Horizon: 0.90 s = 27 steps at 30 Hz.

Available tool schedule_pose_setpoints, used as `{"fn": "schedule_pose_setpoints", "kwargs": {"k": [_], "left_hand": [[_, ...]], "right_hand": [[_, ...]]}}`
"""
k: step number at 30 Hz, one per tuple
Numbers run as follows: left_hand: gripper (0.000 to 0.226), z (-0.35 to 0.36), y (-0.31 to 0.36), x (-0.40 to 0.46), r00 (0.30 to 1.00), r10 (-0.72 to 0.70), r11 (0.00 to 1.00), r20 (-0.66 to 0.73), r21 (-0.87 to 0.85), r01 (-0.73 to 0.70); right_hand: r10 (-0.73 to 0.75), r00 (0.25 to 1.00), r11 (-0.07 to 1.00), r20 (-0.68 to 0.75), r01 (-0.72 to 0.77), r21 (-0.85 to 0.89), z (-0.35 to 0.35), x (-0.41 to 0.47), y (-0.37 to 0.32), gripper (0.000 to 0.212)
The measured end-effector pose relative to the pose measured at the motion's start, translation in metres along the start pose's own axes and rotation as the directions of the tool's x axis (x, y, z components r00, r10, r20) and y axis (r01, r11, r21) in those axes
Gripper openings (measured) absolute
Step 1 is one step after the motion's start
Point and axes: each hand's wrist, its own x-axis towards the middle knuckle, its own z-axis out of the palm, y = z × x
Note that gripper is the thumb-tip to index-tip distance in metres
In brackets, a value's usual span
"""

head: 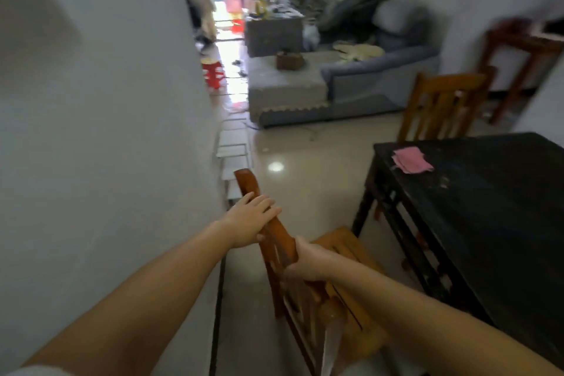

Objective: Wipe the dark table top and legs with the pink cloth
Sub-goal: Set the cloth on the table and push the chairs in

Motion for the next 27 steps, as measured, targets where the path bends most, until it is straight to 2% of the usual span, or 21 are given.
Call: {"fn": "schedule_pose_setpoints", "kwargs": {"k": [5,10,16,27], "left_hand": [[0.045,-0.001,-0.008,0.025,0.988,0.153,0.988,-0.012,0.005,-0.153],[0.039,0.004,0.004,0.035,0.975,0.221,0.965,-0.02,-0.138,-0.222],[0.044,-0.002,0.019,0.066,0.944,0.327,0.935,-0.043,-0.129,-0.33],[0.041,-0.03,0.033,0.175,0.852,0.52,0.848,-0.07,-0.077,-0.524]], "right_hand": [[0.056,0.998,0.993,-0.016,-0.054,0.109,-0.003,-0.019,0.003,0.053],[0.064,0.998,0.99,-0.01,-0.062,0.129,-0.008,-0.033,0.027,0.032],[0.114,0.992,0.976,-0.062,-0.1,0.194,-0.022,-0.044,0.047,0.058],[0.233,0.969,0.92,-0.079,-0.193,0.342,-0.083,-0.017,0.085,0.064]]}}
